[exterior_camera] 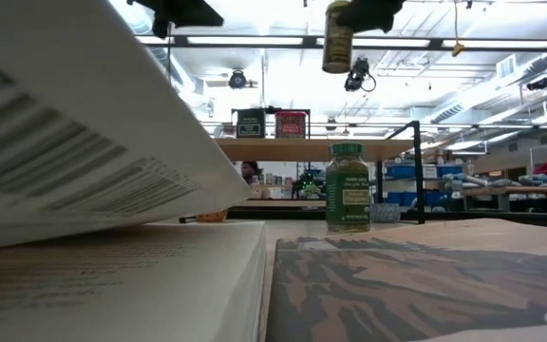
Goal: Shelf spices
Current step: Remove the yellow seasoning bottle from the shelf
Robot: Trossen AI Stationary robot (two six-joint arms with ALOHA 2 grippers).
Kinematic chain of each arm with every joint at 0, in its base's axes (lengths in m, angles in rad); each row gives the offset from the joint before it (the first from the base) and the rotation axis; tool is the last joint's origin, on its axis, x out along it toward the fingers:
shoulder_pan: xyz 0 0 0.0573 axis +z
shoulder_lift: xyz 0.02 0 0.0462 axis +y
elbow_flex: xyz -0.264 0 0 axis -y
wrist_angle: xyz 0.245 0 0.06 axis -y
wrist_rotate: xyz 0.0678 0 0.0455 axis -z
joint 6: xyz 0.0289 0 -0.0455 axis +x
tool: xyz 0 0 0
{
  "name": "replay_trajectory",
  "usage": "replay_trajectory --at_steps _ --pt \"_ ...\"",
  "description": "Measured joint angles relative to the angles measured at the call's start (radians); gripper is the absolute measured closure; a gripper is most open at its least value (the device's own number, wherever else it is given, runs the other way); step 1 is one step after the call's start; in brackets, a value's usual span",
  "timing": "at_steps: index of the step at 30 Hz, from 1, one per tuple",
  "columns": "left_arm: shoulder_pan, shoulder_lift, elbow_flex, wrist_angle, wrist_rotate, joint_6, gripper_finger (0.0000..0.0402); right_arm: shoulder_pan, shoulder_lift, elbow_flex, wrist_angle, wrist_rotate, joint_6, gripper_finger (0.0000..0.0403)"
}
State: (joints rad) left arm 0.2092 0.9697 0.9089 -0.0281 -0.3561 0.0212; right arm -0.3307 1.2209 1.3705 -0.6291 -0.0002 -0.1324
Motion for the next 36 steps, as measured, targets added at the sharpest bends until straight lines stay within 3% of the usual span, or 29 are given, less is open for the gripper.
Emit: replay_trajectory --at_steps 14,27,36 --pt "0.000 -0.125 0.000 -0.033 -0.029 0.001 0.0396 0.266 0.055 -0.010 0.027 0.102 0.036 0.0220" --pt "0.000 -0.143 0.000 -0.036 -0.054 0.005 0.0396 0.450 0.053 -0.137 0.191 0.216 0.180 0.0220" --pt "0.000 -0.143 0.000 -0.037 -0.060 0.005 0.0396 0.534 0.054 -0.271 0.351 0.228 0.270 0.0220"
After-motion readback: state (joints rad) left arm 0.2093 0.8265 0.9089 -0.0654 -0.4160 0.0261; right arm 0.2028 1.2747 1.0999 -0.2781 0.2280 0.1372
